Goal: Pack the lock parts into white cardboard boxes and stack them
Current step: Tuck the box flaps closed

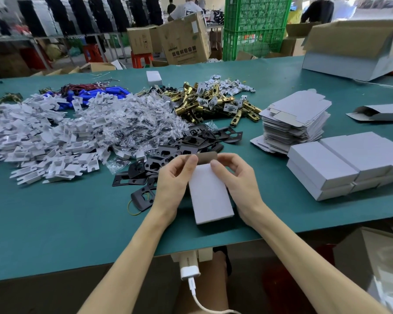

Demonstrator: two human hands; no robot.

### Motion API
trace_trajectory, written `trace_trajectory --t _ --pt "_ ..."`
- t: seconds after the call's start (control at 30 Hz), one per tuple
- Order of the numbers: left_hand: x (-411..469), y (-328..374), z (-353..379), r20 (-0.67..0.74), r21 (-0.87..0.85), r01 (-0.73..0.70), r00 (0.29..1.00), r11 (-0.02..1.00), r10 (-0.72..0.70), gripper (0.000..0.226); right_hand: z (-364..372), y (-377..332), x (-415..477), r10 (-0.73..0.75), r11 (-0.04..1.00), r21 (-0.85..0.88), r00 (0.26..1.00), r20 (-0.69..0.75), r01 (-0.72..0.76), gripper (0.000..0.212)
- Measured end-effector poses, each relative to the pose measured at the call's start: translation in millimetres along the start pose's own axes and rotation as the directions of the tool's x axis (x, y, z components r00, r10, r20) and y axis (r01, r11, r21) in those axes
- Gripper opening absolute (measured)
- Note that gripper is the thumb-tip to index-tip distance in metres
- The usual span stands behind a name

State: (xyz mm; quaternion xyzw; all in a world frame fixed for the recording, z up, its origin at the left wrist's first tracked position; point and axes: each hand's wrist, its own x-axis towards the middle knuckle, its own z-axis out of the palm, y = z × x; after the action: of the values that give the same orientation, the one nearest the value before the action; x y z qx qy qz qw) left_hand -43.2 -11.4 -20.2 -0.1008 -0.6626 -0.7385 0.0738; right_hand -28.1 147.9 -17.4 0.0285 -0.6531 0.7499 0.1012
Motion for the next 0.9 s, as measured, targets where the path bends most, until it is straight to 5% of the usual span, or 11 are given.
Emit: trace_trajectory --t 0.1,0.3,0.9 --pt "-0.9 0.2 1.9 -0.038 -0.038 0.04 0.998 0.998 -0.042 0.044 0.5 -0.1 -1.5 0.023 1.0 -0.01 0.998 0.06 -0.022 0.01" --pt "-0.5 -0.4 1.6 -0.001 -0.002 0.032 0.999 0.999 -0.032 0.015 -1.2 -1.1 -0.9 0.073 0.997 0.028 0.995 0.07 -0.075 0.021" --pt "1.7 1.3 -4.5 0.011 -0.143 0.147 0.989 0.979 -0.147 0.014 -4.8 -4.3 -3.7 0.097 0.984 0.127 0.973 0.21 -0.126 0.034"
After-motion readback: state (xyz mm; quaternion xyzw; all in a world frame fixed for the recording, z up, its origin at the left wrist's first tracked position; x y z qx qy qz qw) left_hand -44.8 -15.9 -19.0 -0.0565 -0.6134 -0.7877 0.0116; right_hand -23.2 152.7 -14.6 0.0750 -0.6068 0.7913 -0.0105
